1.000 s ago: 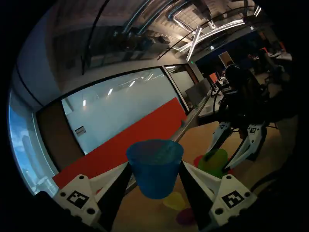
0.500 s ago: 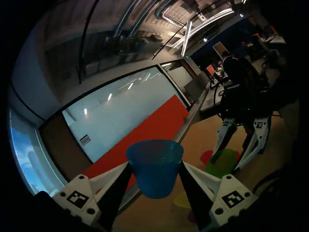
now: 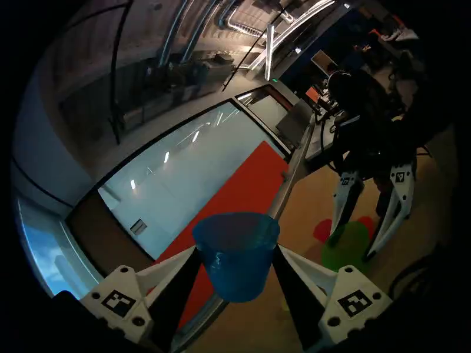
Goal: Pour water
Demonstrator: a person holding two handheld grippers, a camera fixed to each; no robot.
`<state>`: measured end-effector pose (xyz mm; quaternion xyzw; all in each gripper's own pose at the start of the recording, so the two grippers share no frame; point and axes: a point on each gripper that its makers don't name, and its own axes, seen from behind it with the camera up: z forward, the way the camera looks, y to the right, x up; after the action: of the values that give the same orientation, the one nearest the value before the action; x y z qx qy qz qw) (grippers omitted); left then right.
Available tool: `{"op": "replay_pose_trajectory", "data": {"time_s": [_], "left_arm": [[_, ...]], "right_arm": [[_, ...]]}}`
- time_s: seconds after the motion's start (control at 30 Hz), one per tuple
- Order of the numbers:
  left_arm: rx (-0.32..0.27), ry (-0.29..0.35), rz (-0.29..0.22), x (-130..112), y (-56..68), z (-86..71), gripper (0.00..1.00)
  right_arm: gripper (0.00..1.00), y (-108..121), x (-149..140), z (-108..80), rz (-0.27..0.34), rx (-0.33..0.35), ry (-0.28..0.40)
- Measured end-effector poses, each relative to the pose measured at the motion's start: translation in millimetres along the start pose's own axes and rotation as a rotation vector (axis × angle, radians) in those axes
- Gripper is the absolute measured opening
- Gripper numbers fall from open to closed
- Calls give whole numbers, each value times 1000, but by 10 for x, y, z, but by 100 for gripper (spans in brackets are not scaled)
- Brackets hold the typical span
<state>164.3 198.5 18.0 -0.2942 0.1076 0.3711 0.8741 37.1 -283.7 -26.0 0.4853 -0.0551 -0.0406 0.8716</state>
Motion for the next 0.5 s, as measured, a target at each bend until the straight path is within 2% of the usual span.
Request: {"op": "replay_pose_trajectory", "data": {"time_s": [0.5], "left_arm": [[6,5,100,101,-28,24,82]], "right_arm": [[91,-94,-32,29,-12,20,-12]]}}
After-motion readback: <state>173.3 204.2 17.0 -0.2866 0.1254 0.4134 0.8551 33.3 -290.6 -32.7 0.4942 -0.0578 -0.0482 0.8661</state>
